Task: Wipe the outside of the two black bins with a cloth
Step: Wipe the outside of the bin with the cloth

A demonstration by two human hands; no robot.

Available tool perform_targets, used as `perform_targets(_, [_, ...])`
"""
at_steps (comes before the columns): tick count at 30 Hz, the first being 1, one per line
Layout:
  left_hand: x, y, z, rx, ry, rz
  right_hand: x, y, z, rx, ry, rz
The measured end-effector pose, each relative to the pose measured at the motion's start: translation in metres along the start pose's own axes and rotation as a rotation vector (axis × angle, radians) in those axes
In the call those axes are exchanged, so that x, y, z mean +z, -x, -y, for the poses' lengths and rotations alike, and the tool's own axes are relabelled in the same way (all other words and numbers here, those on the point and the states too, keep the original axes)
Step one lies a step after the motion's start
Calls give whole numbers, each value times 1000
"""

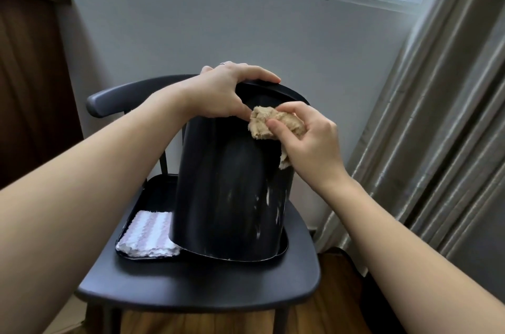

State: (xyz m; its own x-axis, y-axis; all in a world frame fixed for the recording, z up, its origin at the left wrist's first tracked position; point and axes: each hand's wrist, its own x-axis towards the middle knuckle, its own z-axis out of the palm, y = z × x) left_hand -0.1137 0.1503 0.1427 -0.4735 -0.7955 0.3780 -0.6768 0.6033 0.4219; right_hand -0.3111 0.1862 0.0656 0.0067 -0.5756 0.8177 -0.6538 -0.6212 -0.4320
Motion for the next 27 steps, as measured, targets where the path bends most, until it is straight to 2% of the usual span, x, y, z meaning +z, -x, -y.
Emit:
perform_targets(8, [-2, 0, 1, 10, -5, 14, -10, -16, -8, 103, 67, -128])
perform_targets(13, [0, -1, 2, 46, -2, 3, -3, -11, 2, -25, 76, -34])
perform_targets(18, [-4, 0, 9, -23, 43, 9, -14, -8, -4, 24, 112, -45])
perform_targets(23, [-2, 2, 7, -51, 53, 6, -10, 33, -12, -216, 44, 184])
perform_targets(25, [-2, 2, 7, -49, 54, 7, -10, 34, -15, -239, 41, 184])
perform_targets(27, [-2, 1, 6, -53, 50, 8, -9, 21, -12, -173, 43, 114])
